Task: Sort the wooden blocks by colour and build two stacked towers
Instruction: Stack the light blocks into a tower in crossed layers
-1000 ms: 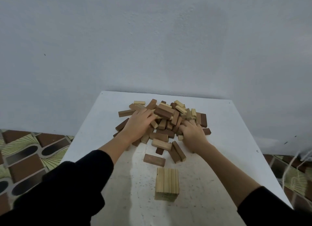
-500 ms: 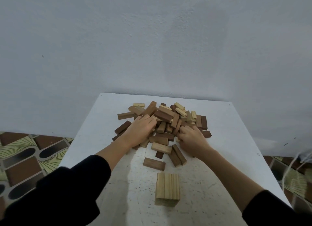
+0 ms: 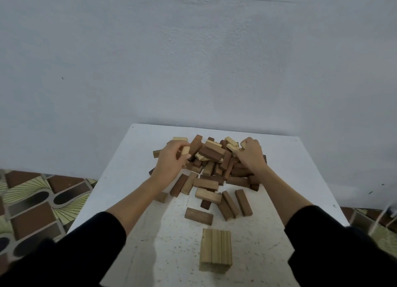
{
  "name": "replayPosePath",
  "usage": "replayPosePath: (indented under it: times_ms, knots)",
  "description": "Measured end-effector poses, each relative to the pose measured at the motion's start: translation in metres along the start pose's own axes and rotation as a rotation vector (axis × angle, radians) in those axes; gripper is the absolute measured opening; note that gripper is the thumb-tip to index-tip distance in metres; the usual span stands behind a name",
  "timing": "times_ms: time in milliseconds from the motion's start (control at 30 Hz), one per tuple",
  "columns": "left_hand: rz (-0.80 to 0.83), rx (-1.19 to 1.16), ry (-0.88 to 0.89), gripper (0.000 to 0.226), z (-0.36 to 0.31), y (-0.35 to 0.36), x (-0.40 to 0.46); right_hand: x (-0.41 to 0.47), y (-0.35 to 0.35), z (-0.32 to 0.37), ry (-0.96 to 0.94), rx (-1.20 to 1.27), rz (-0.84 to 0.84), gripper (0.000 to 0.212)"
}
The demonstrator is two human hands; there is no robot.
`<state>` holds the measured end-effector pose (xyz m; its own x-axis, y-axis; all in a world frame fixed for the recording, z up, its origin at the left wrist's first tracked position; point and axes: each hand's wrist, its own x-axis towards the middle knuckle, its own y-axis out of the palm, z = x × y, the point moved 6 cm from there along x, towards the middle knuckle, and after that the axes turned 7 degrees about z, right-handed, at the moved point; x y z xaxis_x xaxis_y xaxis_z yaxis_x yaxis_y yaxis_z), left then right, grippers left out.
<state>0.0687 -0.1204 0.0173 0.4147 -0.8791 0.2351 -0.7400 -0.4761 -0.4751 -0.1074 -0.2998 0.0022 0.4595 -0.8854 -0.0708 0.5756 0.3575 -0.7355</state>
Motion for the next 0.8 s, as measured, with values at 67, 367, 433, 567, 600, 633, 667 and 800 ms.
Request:
replayPosePath:
  times_ms: [67, 367, 433, 567, 600, 633, 667, 800]
  knots:
    - [-0.035, -0.094, -0.045, 0.029, -0.001, -0.001, -0.002, 0.007, 0.006, -0.003, 0.014, -0.065, 0.001, 0.031]
    - [-0.115, -0.375, -0.247, 0.022, -0.007, 0.003, -0.014, -0.030, -0.013, 0.024, 0.027, 0.187, -0.093, 0.025]
    - [-0.066, -0.537, -0.303, 0.019, -0.013, 0.013, -0.017, -0.054, -0.016, 0.043, -0.041, 0.278, -0.060, 0.024]
    - [-0.025, -0.831, -0.344, 0.032, -0.032, 0.024, -0.029, -0.097, -0.014, 0.079, -0.232, 0.357, 0.022, 0.025]
    - [-0.025, -0.879, -0.340, 0.033, -0.036, 0.024, -0.031, -0.105, -0.013, 0.086, -0.268, 0.356, 0.041, 0.025]
    - [-0.032, -0.906, -0.335, 0.032, -0.038, 0.021, -0.037, -0.114, -0.009, 0.093, -0.294, 0.353, 0.058, 0.025]
    - [-0.045, -0.919, -0.331, 0.031, -0.040, 0.016, -0.042, -0.121, -0.007, 0.100, -0.315, 0.338, 0.061, 0.026]
    - [-0.103, -0.905, -0.338, 0.028, -0.033, -0.008, -0.067, -0.149, 0.013, 0.123, -0.389, 0.216, 0.096, 0.026]
